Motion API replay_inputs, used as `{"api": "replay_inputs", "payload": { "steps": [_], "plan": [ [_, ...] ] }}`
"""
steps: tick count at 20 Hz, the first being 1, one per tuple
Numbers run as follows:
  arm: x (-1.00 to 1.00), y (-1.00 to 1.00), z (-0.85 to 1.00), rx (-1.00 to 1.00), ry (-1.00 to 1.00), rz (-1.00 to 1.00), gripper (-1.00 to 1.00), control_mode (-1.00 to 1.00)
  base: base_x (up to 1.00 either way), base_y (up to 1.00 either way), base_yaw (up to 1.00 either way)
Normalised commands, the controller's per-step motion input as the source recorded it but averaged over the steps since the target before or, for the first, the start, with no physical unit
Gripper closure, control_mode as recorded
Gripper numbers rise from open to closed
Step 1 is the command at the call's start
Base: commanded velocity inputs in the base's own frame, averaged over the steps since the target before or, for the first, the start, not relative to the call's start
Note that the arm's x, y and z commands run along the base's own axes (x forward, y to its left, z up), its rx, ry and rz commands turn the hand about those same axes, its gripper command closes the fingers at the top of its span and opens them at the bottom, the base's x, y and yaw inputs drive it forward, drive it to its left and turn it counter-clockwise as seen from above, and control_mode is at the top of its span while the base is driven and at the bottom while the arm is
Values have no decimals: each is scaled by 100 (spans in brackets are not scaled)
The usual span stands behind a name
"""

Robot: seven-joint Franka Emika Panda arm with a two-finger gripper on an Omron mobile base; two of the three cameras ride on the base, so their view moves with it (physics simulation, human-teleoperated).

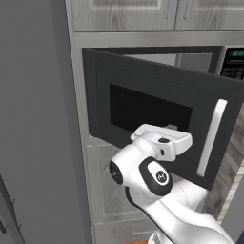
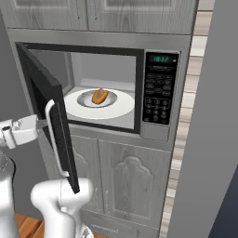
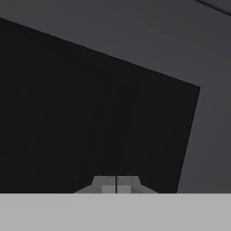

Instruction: Pick the hotdog bun from the counter and place it in the microwave. Then turn on the microwave.

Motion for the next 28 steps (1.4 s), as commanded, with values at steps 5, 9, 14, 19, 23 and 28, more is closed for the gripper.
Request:
{"api": "replay_inputs", "payload": {
  "steps": [5, 9, 14, 19, 23, 28],
  "plan": [
    [19, -16, 9, 0, 0, 7, 100, -100, 0, 0, 0],
    [21, -18, 11, 0, 0, 8, 100, -100, 0, 0, 0],
    [21, -18, 12, 0, 0, 8, 100, -100, 0, 0, 0],
    [19, -19, 9, 0, 0, 8, 100, -100, 0, 0, 0],
    [20, -20, 8, 0, 0, 9, 100, -100, 0, 0, 0],
    [17, -20, 11, 1, 0, 9, 100, -100, 0, 0, 0]
  ]
}}
